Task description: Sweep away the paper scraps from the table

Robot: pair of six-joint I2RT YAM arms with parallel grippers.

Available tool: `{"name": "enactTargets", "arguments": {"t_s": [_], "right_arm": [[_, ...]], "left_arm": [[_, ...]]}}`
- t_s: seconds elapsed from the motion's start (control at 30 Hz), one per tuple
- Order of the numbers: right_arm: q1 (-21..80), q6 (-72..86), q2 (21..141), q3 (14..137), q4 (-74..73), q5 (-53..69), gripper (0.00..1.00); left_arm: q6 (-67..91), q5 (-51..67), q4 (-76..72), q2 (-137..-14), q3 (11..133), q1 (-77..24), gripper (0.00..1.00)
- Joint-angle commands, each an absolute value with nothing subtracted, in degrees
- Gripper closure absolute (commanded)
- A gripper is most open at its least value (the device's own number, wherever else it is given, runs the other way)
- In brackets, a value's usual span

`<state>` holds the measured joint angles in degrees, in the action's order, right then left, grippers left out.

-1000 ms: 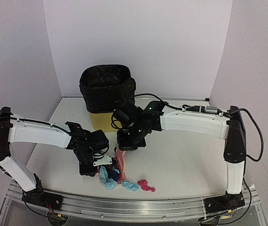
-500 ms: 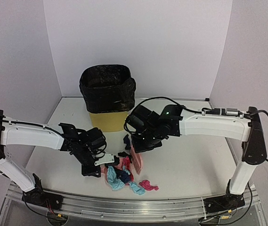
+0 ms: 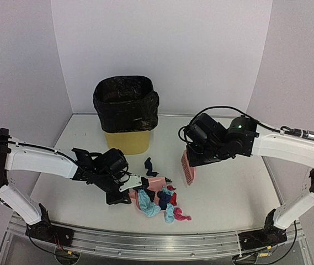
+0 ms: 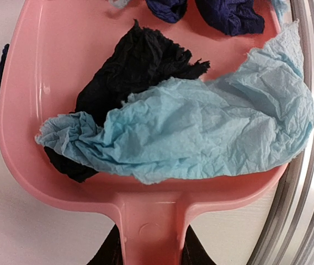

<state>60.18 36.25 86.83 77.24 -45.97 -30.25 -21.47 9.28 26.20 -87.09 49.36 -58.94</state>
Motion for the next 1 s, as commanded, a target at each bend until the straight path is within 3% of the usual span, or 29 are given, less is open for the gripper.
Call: {"name": "enactTargets", "arguments": {"t_s": [0.0, 0.77, 0.97], "right_arm": [[57.5, 36.8, 81.5, 73.9, -46.6, -34.3, 1.00], [52.0, 41.0, 68.0, 59.1, -51.6, -36.1, 1.00], [52.0, 40.9, 67.8, 58.9, -52.2, -36.4, 1.00]], "left_arm": [[-21.9, 8.5, 25.4, -84.9, 53.2, -59.1, 1.00], [-19.8, 11.6, 35.6, -86.6, 72.3, -59.2, 1.00], [-15.7, 3.4, 38.4, -87.3, 81.1, -59.1, 1.00]]}}
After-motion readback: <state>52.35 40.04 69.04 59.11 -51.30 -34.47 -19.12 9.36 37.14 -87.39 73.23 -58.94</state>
